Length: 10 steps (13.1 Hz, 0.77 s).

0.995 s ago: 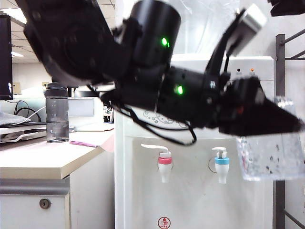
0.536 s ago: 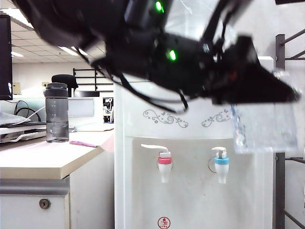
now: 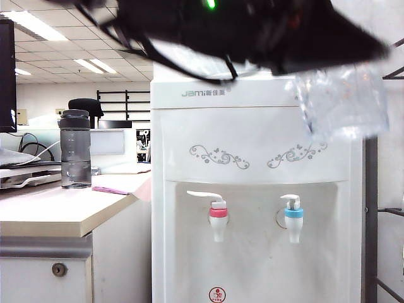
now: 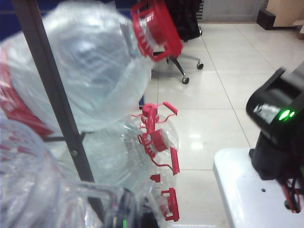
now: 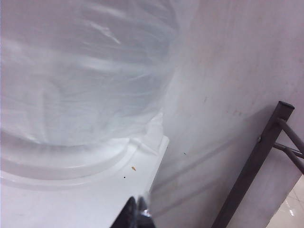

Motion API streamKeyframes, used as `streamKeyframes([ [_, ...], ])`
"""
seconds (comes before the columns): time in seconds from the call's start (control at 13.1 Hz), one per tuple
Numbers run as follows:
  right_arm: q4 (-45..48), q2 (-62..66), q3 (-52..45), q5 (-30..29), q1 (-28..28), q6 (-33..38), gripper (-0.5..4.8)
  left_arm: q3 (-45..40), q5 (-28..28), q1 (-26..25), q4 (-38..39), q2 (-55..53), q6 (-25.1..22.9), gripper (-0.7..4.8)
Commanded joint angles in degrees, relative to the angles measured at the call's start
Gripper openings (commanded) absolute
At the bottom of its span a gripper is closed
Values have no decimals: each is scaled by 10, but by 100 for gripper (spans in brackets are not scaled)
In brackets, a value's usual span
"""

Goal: Pick up the plastic mug from the left desk, go to the cold water outlet of the water dispenser, press the vertical switch to get some water, then put the mug back on the desk.

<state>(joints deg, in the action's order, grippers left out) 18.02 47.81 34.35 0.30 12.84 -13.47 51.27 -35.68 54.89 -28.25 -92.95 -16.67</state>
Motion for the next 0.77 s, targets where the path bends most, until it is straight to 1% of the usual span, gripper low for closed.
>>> streamKeyframes([
  [0.08, 7, -3, 3, 0, 0, 4, -1, 3, 13, 1, 9, 45, -7, -6],
  [0.15, 7, -6, 3, 0, 0, 4, -1, 3, 32, 1, 31, 70, -12, -6],
  [0.23, 7, -24, 3, 0, 0, 17, -1, 3, 49, 0, 76, 115, -22, -6],
  [0.31, 6, -31, 3, 0, 0, 31, -1, 3, 53, 0, 91, 129, -24, -6],
  [0.54, 6, -50, 3, 0, 0, 45, -1, 3, 73, 0, 116, 161, -29, -6],
  [0.61, 6, -58, 3, 0, 0, 45, -1, 3, 87, 0, 122, 174, -31, -6],
  [0.77, 2, -65, 3, -4, 0, 47, -1, 3, 96, -4, 126, 186, -31, -6],
])
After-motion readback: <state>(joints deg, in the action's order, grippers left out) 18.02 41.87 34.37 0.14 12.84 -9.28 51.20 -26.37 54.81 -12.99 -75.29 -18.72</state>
